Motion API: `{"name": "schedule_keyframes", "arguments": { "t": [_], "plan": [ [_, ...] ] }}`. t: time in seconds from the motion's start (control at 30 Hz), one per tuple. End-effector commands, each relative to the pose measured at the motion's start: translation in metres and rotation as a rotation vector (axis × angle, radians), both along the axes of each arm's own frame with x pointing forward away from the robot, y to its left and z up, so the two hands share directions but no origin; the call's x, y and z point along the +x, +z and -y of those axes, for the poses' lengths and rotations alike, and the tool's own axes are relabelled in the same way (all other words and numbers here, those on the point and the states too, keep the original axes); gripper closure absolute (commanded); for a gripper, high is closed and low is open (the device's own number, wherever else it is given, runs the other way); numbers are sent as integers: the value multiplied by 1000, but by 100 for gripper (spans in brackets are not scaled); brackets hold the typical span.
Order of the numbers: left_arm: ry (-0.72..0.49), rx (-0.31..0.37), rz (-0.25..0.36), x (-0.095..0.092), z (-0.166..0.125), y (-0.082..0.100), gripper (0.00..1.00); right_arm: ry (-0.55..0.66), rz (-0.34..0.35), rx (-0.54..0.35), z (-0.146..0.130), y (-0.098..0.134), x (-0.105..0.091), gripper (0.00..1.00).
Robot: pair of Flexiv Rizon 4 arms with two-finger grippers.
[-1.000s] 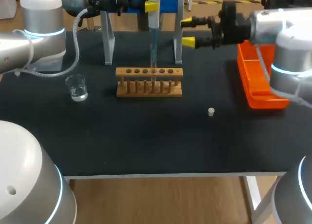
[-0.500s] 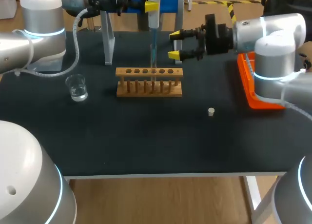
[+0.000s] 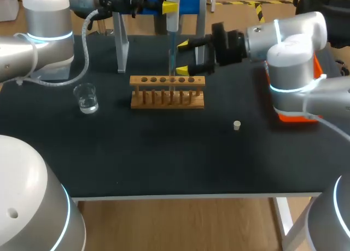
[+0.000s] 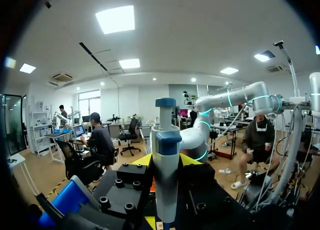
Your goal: Invert the test tube, pick up the pipette, mount the tip to pipette, aspirate from beaker and dispense into the tube, eject the tip, return the pipette, and cap with the stopper.
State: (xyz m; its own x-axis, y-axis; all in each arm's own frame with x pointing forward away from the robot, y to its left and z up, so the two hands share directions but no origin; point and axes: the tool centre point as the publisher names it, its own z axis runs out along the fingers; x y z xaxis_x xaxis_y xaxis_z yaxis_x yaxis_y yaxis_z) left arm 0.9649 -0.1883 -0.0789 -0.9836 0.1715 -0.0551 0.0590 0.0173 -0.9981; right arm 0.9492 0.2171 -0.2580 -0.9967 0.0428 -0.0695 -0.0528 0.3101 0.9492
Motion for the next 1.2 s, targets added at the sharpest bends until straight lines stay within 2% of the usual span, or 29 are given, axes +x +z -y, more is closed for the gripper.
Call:
{"name": "schedule_keyframes", "arguments": {
  "t": [0.03, 0.5, 1.2],
  "plan": [
    [-2, 1, 0, 1, -1, 1, 100, 0, -4, -29, -13, -9, 6, 0],
    [-2, 1, 0, 1, -1, 1, 100, -11, 22, -108, -28, -32, 16, 0],
    [-2, 1, 0, 1, -1, 1, 100, -50, 62, -154, -32, -41, 22, 0]
  ]
}}
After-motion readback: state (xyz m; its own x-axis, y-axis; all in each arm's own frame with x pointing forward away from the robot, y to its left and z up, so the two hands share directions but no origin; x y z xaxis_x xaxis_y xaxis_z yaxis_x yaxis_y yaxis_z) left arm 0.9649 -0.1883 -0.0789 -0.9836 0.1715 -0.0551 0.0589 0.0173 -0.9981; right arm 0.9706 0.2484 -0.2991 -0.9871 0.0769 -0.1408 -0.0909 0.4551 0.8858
